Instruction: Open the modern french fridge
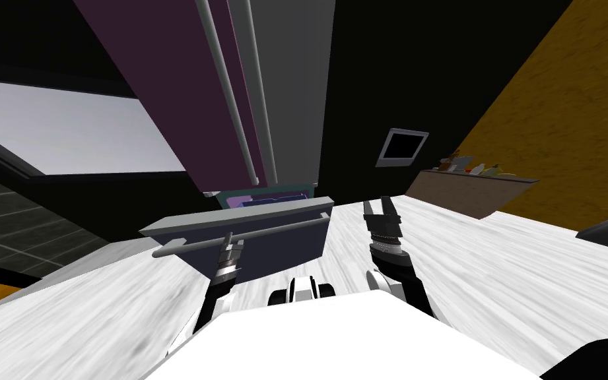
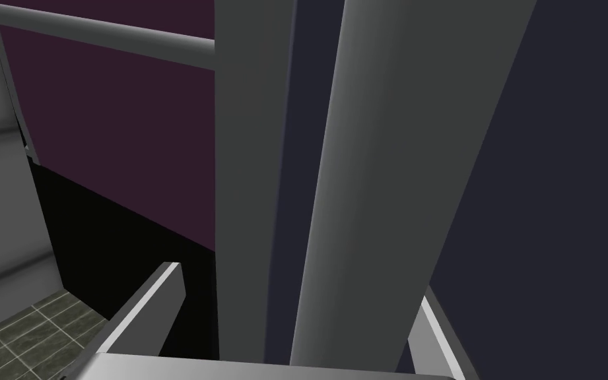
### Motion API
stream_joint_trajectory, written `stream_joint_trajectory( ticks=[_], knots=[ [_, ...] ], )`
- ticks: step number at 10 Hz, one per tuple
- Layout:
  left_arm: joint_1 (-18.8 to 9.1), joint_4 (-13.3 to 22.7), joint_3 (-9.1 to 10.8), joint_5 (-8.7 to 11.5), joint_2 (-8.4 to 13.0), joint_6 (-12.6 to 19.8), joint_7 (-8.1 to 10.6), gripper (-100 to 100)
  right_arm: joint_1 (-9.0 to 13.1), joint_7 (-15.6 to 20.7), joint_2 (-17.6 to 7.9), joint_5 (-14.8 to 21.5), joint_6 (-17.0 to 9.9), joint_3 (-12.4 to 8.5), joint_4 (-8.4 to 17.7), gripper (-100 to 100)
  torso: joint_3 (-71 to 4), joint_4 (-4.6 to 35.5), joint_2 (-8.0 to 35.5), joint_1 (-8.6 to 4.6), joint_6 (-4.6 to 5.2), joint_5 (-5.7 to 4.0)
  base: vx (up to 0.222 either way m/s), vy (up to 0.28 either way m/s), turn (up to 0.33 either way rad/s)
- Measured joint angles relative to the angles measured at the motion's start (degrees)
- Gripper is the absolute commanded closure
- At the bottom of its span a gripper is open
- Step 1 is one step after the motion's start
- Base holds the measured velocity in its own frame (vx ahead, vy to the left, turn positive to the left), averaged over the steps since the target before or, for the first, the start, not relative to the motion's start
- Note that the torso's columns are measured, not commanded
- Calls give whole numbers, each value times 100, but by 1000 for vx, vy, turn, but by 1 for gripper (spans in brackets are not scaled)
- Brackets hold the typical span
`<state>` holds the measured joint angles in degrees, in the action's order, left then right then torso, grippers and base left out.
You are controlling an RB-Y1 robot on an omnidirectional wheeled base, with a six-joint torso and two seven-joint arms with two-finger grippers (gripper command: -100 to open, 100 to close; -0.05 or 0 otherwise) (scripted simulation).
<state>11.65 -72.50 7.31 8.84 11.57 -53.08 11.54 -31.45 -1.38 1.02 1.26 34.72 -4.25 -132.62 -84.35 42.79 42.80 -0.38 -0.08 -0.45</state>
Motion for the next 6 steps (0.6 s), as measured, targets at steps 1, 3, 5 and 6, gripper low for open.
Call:
stream_joint_trajectory(
  ticks=[1,3,5,6],
  knots=[
    [6,2,4,3,7,54,9,0,0,0,0,0,0,0,0,0,2,-12,-6,6,4,13,0,0,0],
    [34,37,-4,1,-2,80,6,0,0,0,0,0,0,0,0,0,-14,-29,-33,21,9,27,0,0,0],
    [47,53,-7,0,-6,95,5,0,0,0,0,0,0,0,0,0,-19,-40,-44,28,9,36,0,0,0],
    [51,58,-7,0,-6,99,4,0,0,0,0,0,0,0,0,0,-20,-44,-46,31,9,39,0,0,0]
  ],
)
